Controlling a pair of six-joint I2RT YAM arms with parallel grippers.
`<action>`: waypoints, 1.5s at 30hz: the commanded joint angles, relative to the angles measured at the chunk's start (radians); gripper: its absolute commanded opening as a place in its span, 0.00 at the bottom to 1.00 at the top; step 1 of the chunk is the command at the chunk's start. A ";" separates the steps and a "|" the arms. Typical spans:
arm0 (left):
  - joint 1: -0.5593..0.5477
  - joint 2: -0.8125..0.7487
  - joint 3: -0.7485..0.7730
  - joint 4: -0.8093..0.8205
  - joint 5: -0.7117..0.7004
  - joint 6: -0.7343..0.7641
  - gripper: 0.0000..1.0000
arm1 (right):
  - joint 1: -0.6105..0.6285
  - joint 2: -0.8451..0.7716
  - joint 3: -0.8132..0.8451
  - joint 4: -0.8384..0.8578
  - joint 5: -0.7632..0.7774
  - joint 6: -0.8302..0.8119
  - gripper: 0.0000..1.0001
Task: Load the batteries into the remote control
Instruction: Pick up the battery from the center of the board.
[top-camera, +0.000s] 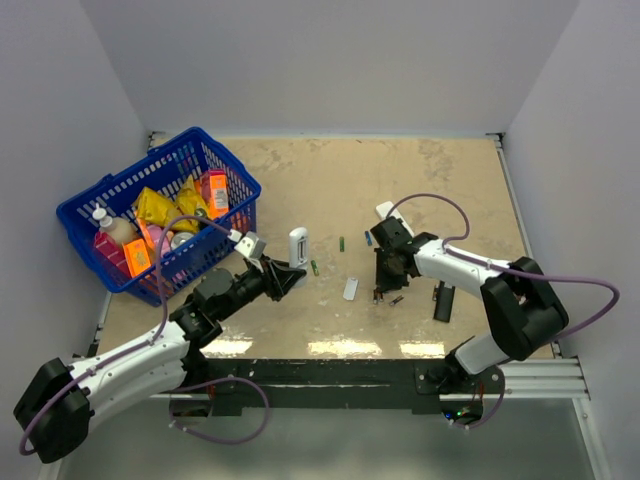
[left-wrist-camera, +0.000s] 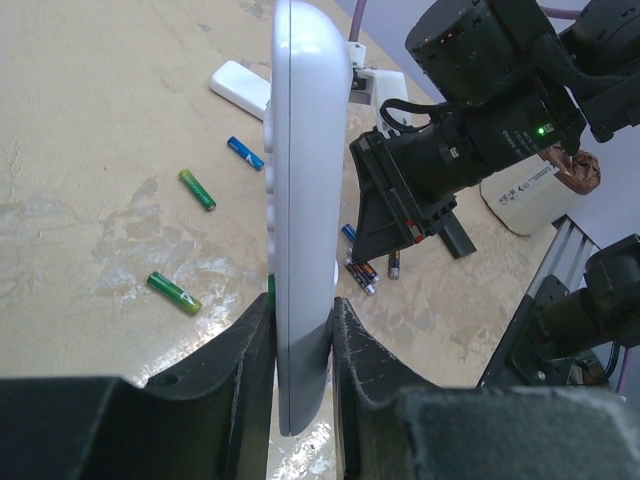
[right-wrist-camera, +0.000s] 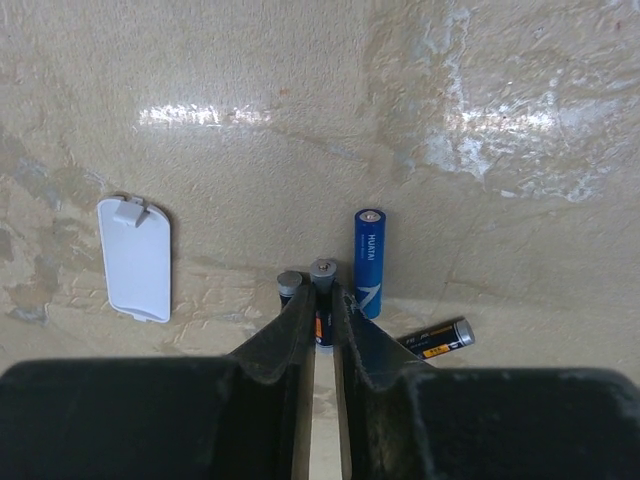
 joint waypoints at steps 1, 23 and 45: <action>0.008 -0.001 0.042 0.046 0.009 0.027 0.00 | 0.000 0.016 -0.020 0.023 0.016 0.004 0.16; 0.014 -0.012 0.035 0.047 0.017 0.018 0.00 | 0.035 0.085 0.015 -0.028 0.094 -0.013 0.14; 0.018 0.004 0.036 0.078 0.023 -0.017 0.00 | 0.042 -0.208 -0.032 0.113 0.139 -0.019 0.00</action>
